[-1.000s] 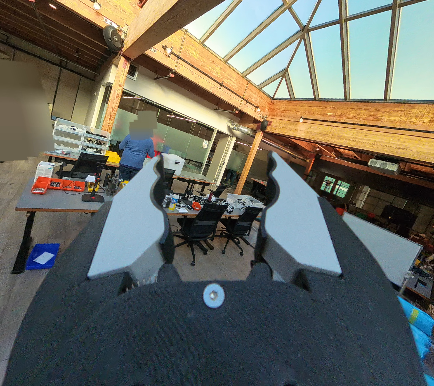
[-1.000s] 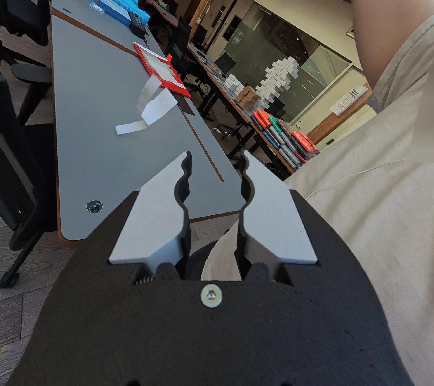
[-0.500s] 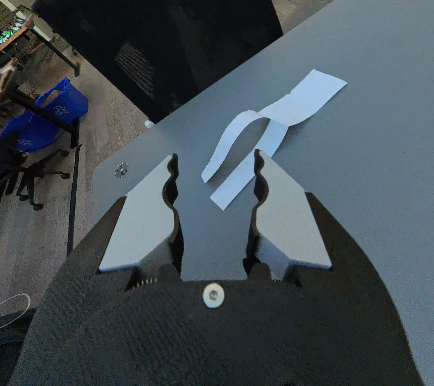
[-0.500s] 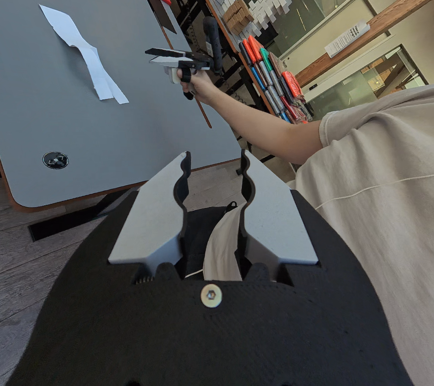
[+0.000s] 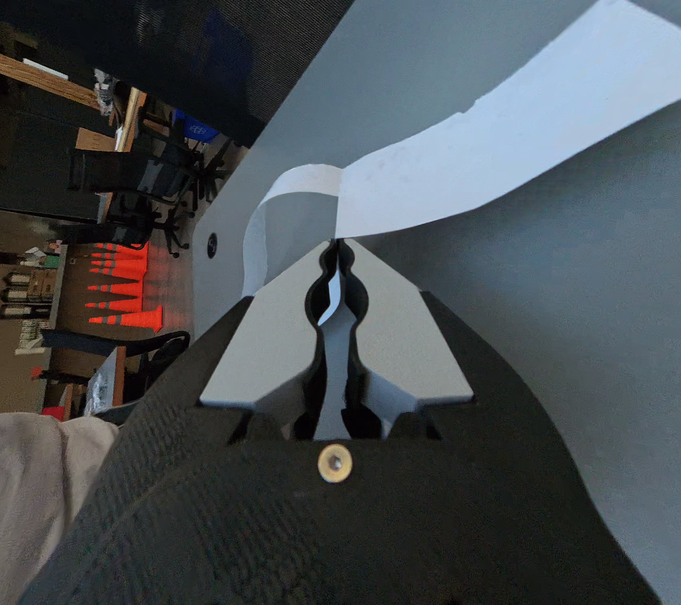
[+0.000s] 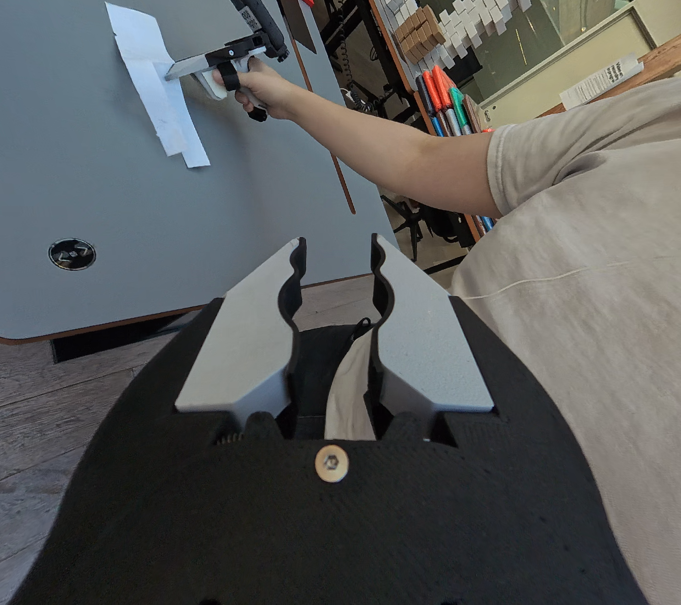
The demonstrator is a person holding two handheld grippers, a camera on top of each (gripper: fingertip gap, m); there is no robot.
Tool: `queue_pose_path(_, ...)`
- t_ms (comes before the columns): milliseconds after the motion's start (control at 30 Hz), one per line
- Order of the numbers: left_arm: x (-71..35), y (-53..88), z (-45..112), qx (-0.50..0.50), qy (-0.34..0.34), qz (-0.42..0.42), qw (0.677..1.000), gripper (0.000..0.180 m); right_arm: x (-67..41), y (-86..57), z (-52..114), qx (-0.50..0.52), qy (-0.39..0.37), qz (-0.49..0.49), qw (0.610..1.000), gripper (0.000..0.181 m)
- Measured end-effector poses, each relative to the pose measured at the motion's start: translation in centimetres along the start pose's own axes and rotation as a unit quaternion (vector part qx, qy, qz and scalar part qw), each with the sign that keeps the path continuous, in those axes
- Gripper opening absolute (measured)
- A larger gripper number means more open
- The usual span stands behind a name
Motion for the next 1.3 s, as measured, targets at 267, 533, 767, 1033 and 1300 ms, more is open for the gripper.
queue_pose_path(267,-4.0,23.3,-5.0,-0.213,0.077,-0.139,0.964,0.0,-2.0,3.9,-1.8,-0.174,-0.028,0.237,0.956,0.029)
queue_pose_path(533,-7.5,41.2,-9.9,-0.266,0.112,-0.266,0.92,0.0,-11.2,-4.8,-0.2,-0.195,-0.115,0.457,0.86,0.039)
queue_pose_path(767,-9.0,48.2,-9.8,-0.279,0.176,-0.213,0.92,0.0,-13.5,-13.4,-3.1,-0.235,-0.129,0.605,0.75,0.018)
queue_pose_path(1033,-10.1,52.7,-7.6,-0.276,0.298,-0.166,0.899,0.0,-12.3,-20.6,-5.4,-0.239,-0.122,0.751,0.603,0.028)
queue_pose_path(1300,-10.0,55.8,-7.1,-0.318,0.296,-0.245,0.867,0.0,-17.1,-18.5,-9.5,-0.206,-0.101,0.588,0.775,0.05)
Point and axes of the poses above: each gripper's, where its closed fingertips meet, z out along the fingers, x out of its underside, y = z × x across the jaws, the point moved 6 cm from there along -z, back along the fingers, and after that the axes turned 1 degree about y, right-handed, at the moved point
